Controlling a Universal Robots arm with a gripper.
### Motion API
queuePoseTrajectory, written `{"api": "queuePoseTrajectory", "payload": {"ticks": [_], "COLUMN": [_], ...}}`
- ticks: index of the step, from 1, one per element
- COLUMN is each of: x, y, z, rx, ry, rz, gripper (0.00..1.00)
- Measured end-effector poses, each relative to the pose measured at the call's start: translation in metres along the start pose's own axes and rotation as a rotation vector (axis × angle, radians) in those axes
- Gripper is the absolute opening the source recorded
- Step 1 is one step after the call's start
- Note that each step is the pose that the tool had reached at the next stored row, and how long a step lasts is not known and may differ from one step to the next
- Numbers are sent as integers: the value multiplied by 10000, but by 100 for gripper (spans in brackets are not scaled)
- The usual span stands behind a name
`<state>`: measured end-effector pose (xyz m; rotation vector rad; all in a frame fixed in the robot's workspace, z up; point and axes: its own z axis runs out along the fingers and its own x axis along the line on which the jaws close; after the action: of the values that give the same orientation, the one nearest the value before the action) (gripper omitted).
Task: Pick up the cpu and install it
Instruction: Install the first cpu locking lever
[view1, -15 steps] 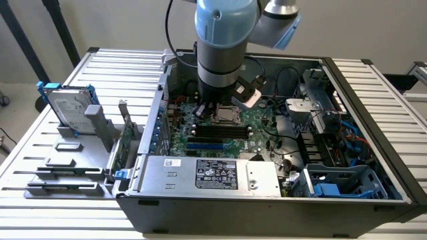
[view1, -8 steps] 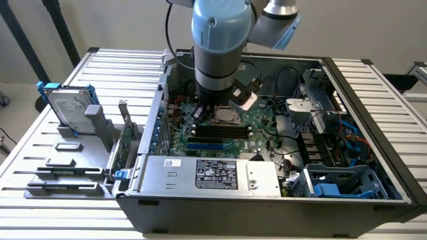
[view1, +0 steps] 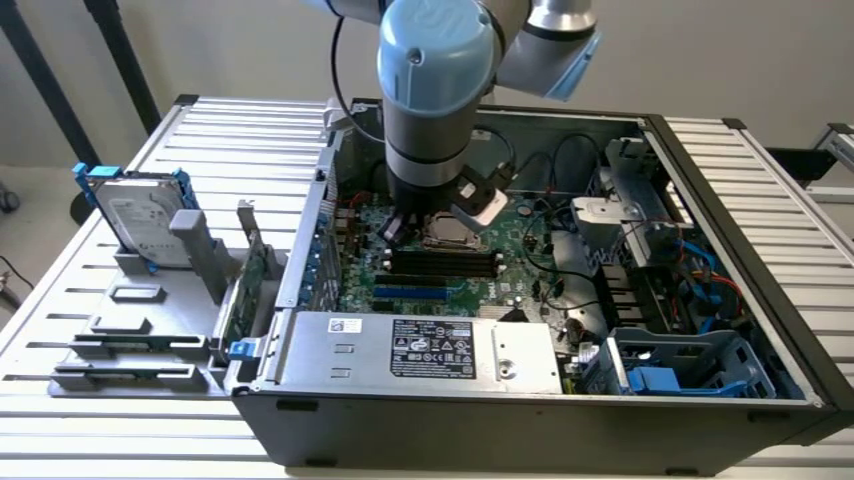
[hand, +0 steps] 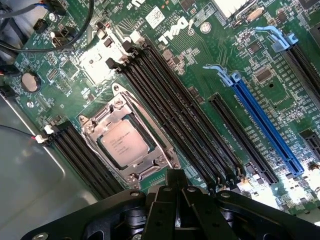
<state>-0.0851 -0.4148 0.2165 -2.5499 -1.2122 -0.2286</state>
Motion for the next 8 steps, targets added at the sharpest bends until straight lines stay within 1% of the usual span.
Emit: {"api": "queuePoseTrajectory", "payload": {"ticks": [5,8], "x": [-2,-6], "y": [-1,1], "z": [64,88], "rx": [-4,-14], "ry": [-1,-14], "rz": [-2,-2], "gripper": [11,11]}}
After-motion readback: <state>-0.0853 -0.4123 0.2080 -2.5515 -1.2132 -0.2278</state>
